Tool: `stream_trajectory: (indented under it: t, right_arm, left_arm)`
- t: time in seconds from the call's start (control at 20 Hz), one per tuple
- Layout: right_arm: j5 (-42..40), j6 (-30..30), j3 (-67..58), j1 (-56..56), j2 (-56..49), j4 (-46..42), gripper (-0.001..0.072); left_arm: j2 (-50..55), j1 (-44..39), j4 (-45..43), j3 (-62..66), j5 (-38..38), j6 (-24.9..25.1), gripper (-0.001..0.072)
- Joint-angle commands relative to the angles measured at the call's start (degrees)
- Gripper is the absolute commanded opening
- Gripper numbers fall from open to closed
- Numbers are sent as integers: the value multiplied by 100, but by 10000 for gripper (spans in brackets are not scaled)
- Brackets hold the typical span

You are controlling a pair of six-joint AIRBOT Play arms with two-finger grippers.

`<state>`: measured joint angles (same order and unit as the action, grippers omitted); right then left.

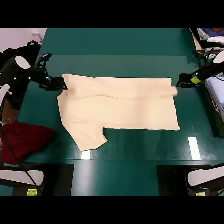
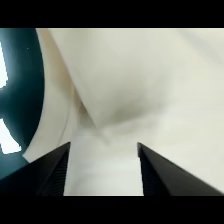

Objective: Fold the shirts.

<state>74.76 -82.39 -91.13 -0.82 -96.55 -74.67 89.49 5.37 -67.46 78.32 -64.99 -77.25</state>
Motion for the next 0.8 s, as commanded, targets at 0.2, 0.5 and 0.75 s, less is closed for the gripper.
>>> stream_trajectory:
  t: [0.2,0.5,0.75]
  right_arm:
    - [859,149,232,-302,1036,271,373]
    - [970,149,232,-310,1825,273,373]
    - [1182,146,232,-310,1939,326,373]
  left_arm:
    - [-1360,94,-426,-1228,-909,-369,485]
    - [-3180,74,348,-4240,-566,-693,485]
    - [-3438,72,1141,-5265,144,-496,485]
